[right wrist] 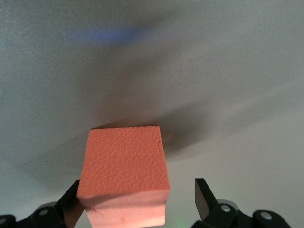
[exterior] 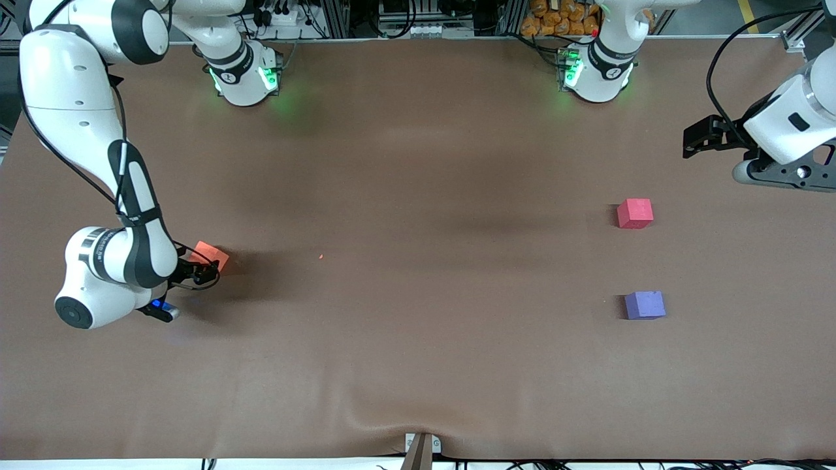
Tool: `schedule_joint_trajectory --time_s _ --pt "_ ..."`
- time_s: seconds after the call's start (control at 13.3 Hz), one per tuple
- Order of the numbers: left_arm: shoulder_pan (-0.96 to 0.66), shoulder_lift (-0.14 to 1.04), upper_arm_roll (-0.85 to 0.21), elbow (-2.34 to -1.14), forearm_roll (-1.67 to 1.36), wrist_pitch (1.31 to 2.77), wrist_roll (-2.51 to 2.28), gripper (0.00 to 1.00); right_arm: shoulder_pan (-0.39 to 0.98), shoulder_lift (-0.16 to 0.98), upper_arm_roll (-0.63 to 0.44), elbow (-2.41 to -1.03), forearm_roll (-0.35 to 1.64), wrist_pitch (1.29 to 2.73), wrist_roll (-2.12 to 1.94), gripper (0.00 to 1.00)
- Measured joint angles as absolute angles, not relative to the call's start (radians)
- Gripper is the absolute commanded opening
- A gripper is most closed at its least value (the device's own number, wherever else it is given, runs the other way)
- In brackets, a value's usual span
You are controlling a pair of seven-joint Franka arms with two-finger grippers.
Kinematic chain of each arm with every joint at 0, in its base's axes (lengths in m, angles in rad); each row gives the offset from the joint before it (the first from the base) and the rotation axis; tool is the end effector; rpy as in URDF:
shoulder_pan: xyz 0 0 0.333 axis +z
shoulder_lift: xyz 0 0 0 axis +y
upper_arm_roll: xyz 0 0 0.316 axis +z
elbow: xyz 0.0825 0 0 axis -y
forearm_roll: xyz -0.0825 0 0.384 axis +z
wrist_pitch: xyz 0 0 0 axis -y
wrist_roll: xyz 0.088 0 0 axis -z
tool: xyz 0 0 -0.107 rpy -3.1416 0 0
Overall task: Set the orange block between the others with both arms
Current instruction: 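Lift the orange cube with the right gripper toward the table middle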
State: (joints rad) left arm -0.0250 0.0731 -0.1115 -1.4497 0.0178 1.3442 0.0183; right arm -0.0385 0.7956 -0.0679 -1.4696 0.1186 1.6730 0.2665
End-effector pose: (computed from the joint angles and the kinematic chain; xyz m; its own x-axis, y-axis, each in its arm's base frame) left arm 0.5479 -0.0705 0.6223 0.9728 -0.1492 -0.1773 -0.1527 -0.9882 -0.0064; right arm 0.6432 -0.0516 0.1759 0.7520 -0.3661 -0.5482 -0.3721 -0.9222 0.1053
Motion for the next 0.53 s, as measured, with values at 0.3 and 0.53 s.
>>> schedule_joint_trajectory --time_s 0.3,0.53 --pt "-0.025 0.083 -0.111 -1.45 0.018 1.344 0.018 1.0 -0.039 0.796 -0.068 -1.469 0.128 1.673 0.267 0.62" --pt "-0.025 0.087 -0.111 -1.45 0.018 1.344 0.018 1.0 -0.039 0.797 -0.068 -1.467 0.171 1.674 0.268 0.55"
